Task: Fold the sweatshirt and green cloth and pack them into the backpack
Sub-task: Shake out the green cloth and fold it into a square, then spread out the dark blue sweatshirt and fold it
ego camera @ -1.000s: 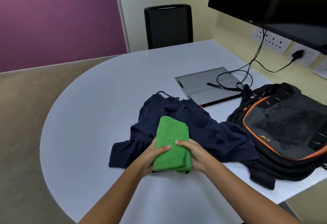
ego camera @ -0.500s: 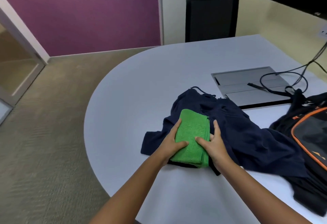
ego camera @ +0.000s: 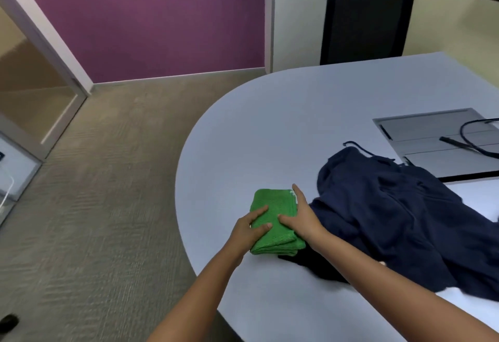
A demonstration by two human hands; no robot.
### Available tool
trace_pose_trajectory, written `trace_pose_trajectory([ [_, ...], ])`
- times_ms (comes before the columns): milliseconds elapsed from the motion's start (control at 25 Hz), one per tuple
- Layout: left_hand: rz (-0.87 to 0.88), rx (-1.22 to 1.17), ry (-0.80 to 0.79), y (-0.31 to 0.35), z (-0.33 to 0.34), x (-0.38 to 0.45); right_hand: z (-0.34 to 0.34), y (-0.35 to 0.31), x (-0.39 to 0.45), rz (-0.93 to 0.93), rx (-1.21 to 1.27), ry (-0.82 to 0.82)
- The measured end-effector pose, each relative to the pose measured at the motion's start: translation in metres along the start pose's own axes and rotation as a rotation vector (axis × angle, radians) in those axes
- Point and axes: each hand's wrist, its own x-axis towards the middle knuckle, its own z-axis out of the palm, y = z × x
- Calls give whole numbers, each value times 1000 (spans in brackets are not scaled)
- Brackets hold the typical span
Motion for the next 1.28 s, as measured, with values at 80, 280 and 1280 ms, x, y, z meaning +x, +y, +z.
trace_pose_trajectory([
  [80,9,6,41,2,-31,6,26,-20,20,-4,-20,-35],
  [280,138,42,197,29,-114,35,74,-90,74,-91,117,-78],
  [1280,-237,974,10,-56,-181,91,176,-67,143,-244,-672,-439],
])
